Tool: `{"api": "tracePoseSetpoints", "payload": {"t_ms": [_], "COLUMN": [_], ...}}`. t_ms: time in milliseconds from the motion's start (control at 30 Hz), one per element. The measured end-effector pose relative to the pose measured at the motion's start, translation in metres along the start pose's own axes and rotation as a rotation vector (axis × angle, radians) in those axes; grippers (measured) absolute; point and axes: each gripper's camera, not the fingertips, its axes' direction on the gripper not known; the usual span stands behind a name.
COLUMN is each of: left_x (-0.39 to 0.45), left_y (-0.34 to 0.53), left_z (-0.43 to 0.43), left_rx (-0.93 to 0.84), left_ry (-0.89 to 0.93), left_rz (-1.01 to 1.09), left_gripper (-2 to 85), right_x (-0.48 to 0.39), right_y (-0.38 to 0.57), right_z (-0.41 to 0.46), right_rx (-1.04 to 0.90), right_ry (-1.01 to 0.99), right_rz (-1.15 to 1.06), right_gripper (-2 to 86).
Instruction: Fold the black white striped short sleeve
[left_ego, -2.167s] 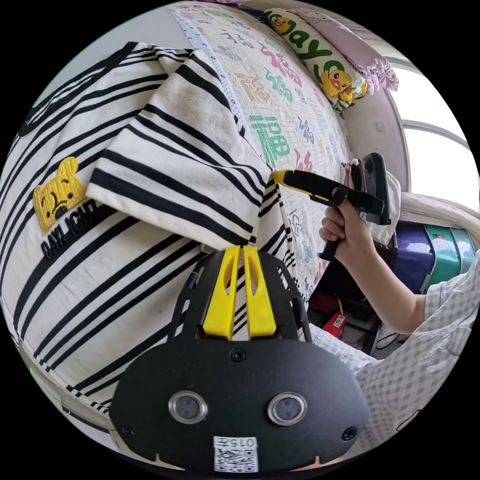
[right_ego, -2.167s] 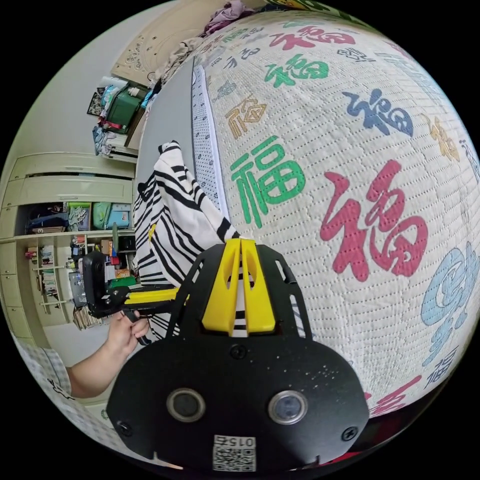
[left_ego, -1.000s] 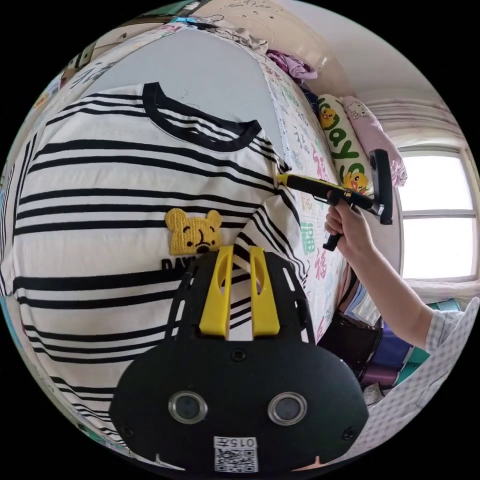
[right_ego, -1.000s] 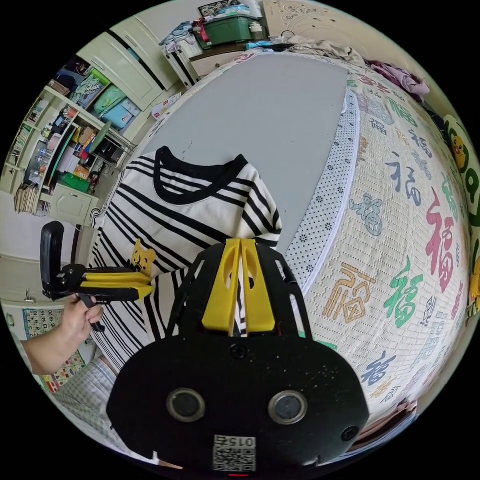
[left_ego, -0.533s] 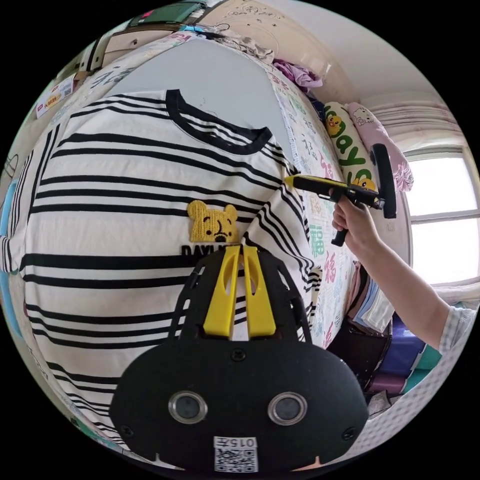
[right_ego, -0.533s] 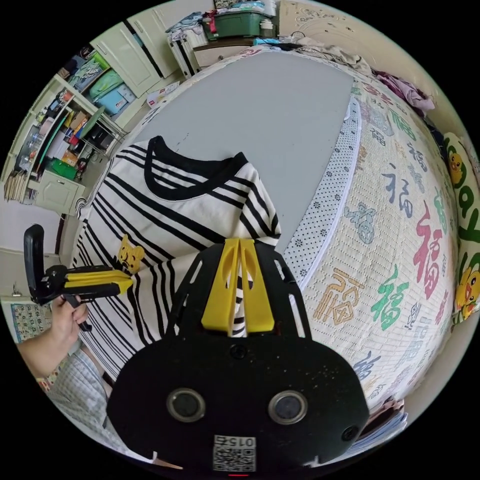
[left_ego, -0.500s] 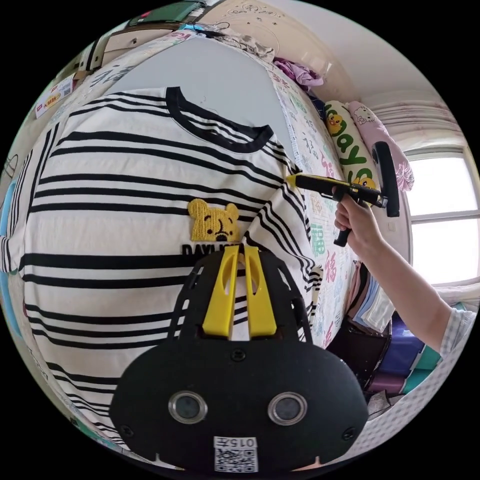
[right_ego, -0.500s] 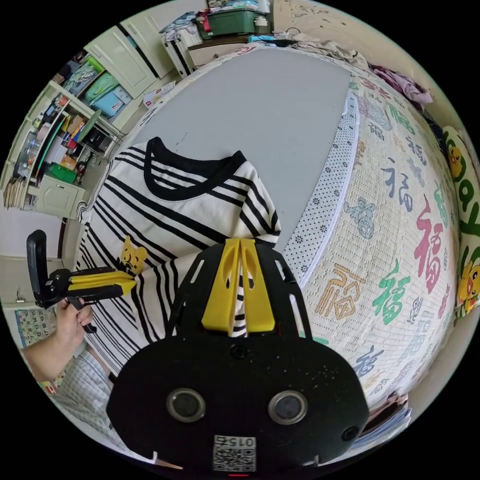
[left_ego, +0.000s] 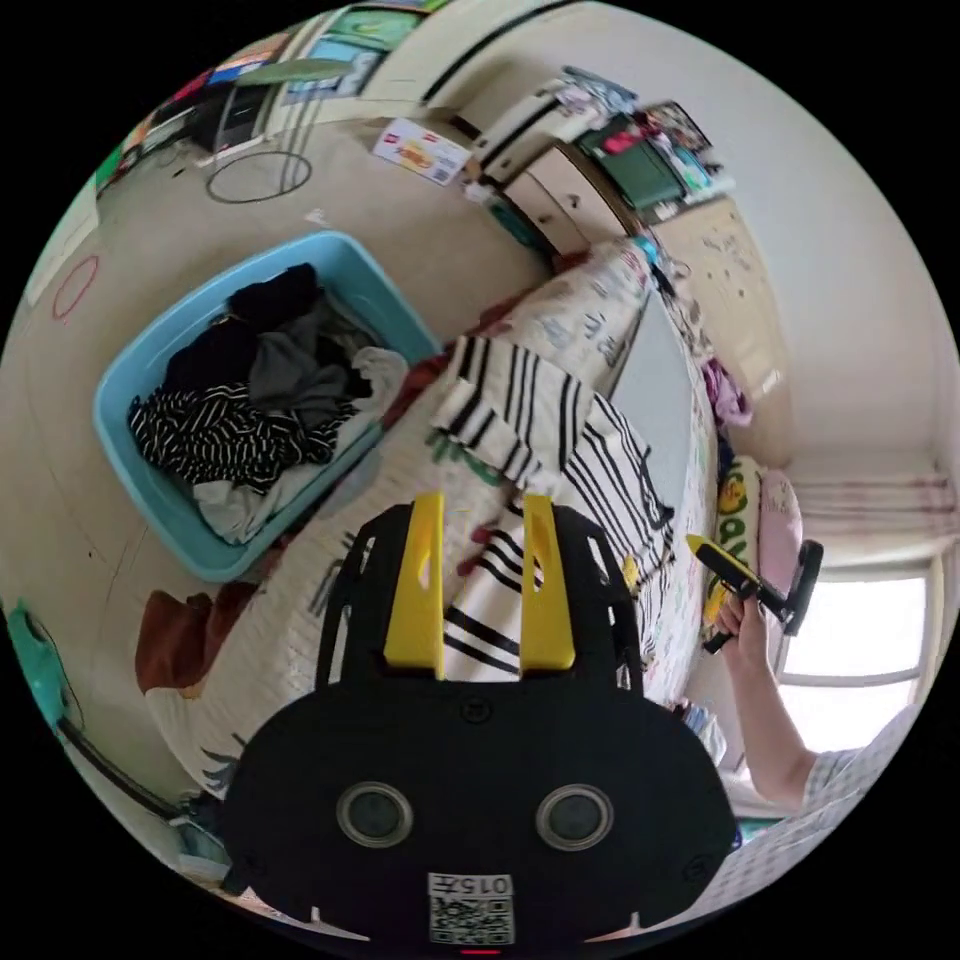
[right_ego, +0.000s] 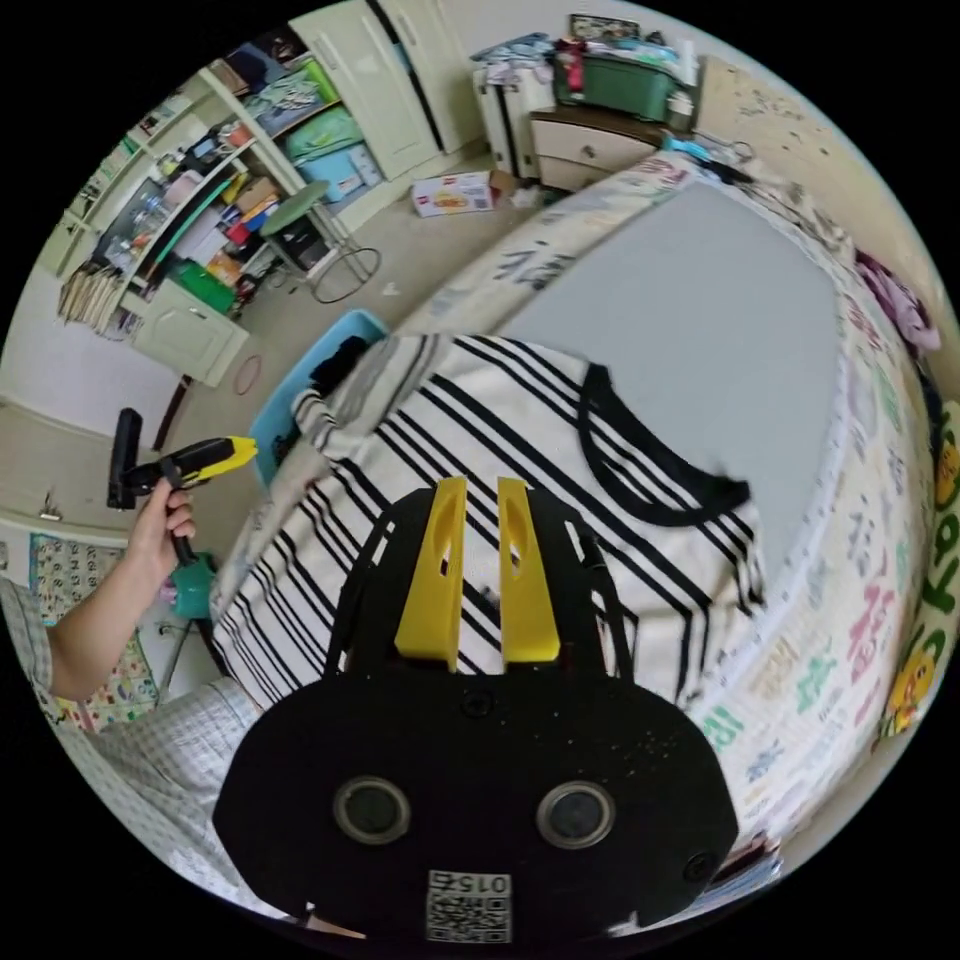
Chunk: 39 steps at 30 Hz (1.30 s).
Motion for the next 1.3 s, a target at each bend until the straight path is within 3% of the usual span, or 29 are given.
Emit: {"api": "tracePoseSetpoints", "payload": {"t_ms": [167,233,367,533,667,800,933,1067,1233,1300], "left_x": [-0.039,-0.048,-0.069,-0.083,-0.089,-0.074,-0.041,0.028,0.102,0.124], "left_y": [-0.036,-0.049,-0.059,-0.046,-0.043,-0.047,-0.047,-0.030,0.009,0.033], "left_z": [0.003,0.014,0.035,0.031,0.029,0.019,-0.006,-0.033,0.006,0.046], "left_rx": [0.048,0.031,-0.047,-0.046,-0.046,-0.046,0.004,0.066,-0.091,-0.229], "left_ry": [0.109,0.138,0.213,0.252,0.308,0.270,0.251,0.233,0.241,0.225], "left_rz": [-0.050,-0.069,-0.106,-0.130,-0.165,-0.106,0.016,0.307,0.555,0.624], "left_gripper": [13.5,13.1,3.8,0.4,-0.1,-0.3,-0.3,-0.2,0.6,1.5], "right_x": [-0.082,-0.108,-0.156,-0.181,-0.181,-0.176,-0.127,-0.044,0.041,0.070], "right_y": [-0.180,-0.236,-0.341,-0.390,-0.413,-0.411,-0.381,-0.294,-0.152,-0.104], "right_z": [0.077,0.108,0.187,0.286,0.303,0.267,0.153,0.042,0.022,0.041], "right_rx": [-0.064,-0.111,-0.259,-0.505,-0.642,-0.602,-0.305,-0.090,-0.088,-0.113], "right_ry": [-0.236,-0.217,-0.196,-0.116,-0.206,-0.267,-0.360,-0.363,-0.264,-0.250], "right_rz": [-0.168,-0.227,-0.324,-0.404,-0.435,-0.530,-0.490,-0.401,-0.210,-0.122], "right_gripper": [11.1,11.8,13.3,12.3,2.3,0.2,-0.3,-0.3,0.3,1.1]}}
